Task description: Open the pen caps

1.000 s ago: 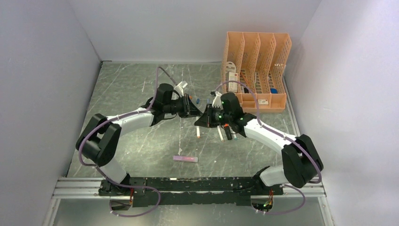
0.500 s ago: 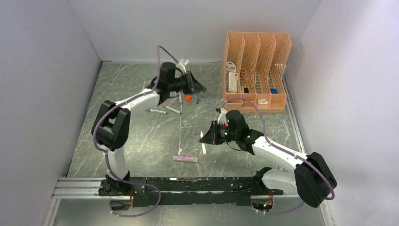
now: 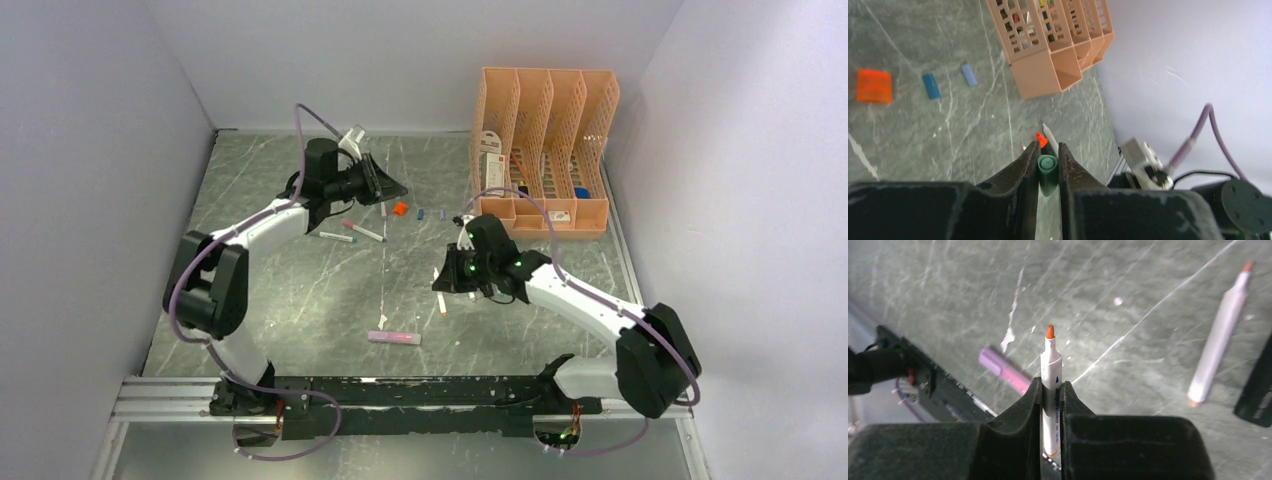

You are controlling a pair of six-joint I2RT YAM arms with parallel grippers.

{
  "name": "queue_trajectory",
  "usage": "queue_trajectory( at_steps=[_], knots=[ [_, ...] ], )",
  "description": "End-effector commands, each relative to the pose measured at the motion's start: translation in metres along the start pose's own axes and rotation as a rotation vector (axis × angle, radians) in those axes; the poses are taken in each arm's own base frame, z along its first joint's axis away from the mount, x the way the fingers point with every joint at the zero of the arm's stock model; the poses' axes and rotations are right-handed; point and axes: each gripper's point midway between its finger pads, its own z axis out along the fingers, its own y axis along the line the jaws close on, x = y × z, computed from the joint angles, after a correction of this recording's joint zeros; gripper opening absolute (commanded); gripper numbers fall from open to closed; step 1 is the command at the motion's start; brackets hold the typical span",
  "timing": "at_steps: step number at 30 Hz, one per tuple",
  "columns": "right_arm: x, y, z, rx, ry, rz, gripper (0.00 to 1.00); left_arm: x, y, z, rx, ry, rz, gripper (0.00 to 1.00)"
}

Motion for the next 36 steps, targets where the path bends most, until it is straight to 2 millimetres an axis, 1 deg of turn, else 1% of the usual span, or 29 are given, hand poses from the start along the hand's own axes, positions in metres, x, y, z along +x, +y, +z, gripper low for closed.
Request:
queue_trajectory(
  at_steps=[1, 7, 10, 13, 17, 24, 31, 36],
  knots=[
    [-0.013, -0.038, 0.004, 0.231, 0.024, -0.075, 0.0, 0.01, -0.016, -0.023, 0.014, 0.009, 0.068, 0.22],
    [-0.028, -0.075, 0.014, 0.448, 0.055, -0.127, 0.0, 0.02, -0.012, -0.035, -0.019, 0.017, 0.087, 0.22],
    [-0.033, -0.086, 0.018, 0.504, 0.062, -0.145, 0.0, 0.024, -0.01, -0.037, -0.02, 0.019, 0.083, 0.22],
    [-0.03, -0.091, 0.025, 0.518, 0.078, -0.153, 0.01, 0.027, -0.008, -0.038, -0.02, 0.023, 0.078, 0.22],
    [-0.028, -0.096, 0.034, 0.525, 0.094, -0.154, 0.03, 0.029, -0.006, -0.036, -0.017, 0.027, 0.072, 0.22],
    [-0.024, -0.104, 0.039, 0.547, 0.113, -0.158, 0.15, 0.029, -0.005, -0.035, -0.02, 0.031, 0.073, 0.22],
    [-0.023, -0.105, 0.039, 0.551, 0.118, -0.161, 0.26, 0.03, -0.002, -0.033, -0.023, 0.034, 0.064, 0.22],
    [-0.025, -0.103, 0.036, 0.545, 0.11, -0.163, 0.26, 0.03, 0.004, -0.027, -0.034, 0.041, 0.058, 0.22]
  ],
)
